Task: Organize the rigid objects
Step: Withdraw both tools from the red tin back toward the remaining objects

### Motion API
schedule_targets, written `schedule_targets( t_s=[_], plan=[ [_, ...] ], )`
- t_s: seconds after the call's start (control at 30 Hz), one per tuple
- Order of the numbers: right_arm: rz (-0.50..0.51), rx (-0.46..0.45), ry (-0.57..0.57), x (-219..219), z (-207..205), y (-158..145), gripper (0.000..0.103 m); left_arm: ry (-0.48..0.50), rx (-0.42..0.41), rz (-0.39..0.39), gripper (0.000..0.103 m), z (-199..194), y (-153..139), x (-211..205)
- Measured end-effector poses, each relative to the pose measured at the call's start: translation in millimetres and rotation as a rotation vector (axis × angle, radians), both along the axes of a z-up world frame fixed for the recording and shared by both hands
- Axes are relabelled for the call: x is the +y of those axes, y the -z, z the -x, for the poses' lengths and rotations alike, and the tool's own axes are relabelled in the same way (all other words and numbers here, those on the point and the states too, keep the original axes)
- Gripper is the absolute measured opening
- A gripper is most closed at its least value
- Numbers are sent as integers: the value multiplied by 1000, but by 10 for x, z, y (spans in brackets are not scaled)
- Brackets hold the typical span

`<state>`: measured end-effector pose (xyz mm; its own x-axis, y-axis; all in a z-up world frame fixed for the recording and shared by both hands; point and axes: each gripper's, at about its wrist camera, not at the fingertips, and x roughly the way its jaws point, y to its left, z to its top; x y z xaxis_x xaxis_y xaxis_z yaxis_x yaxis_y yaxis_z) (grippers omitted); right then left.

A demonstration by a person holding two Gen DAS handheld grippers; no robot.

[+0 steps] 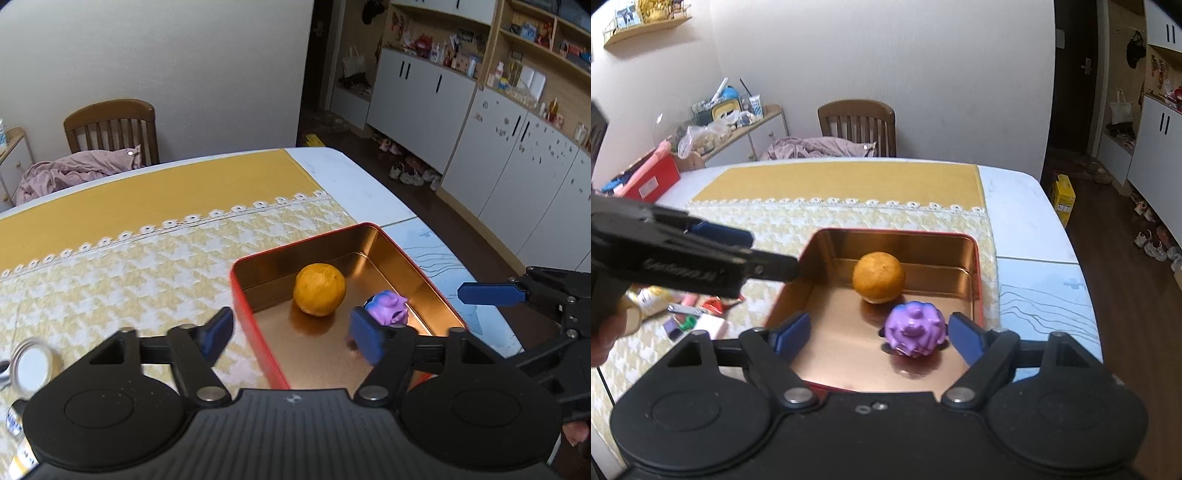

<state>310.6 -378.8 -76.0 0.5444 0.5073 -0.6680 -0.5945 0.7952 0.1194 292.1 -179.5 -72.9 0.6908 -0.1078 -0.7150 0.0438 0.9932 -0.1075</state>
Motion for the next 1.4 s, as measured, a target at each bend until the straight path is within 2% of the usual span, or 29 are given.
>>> schedule_targets(
  t_s=[0.2,0.27,0.5,0.73,1.03,1.4],
  plan=[
    [-25,-28,-3,138,207,-146,89,-17,-50,37,77,336,-135,266],
    [-33,-32,-2,207,281,-185,92,-28,-64,33,81,441,-162,371],
    [-65,-43,9,534,558,-291,103,-46,-98,10,82,785,-207,793],
    [-88,-34,4,926,782,-274,103,-70,-108,4,85,1093,-174,1306],
    [-63,-27,-1,1461,971,-126,103,-51,-87,-7,86,1351,12,1918],
    [49,8,50,1932,907,301,103,-2,-26,-34,86,1340,528,2291]
  ],
)
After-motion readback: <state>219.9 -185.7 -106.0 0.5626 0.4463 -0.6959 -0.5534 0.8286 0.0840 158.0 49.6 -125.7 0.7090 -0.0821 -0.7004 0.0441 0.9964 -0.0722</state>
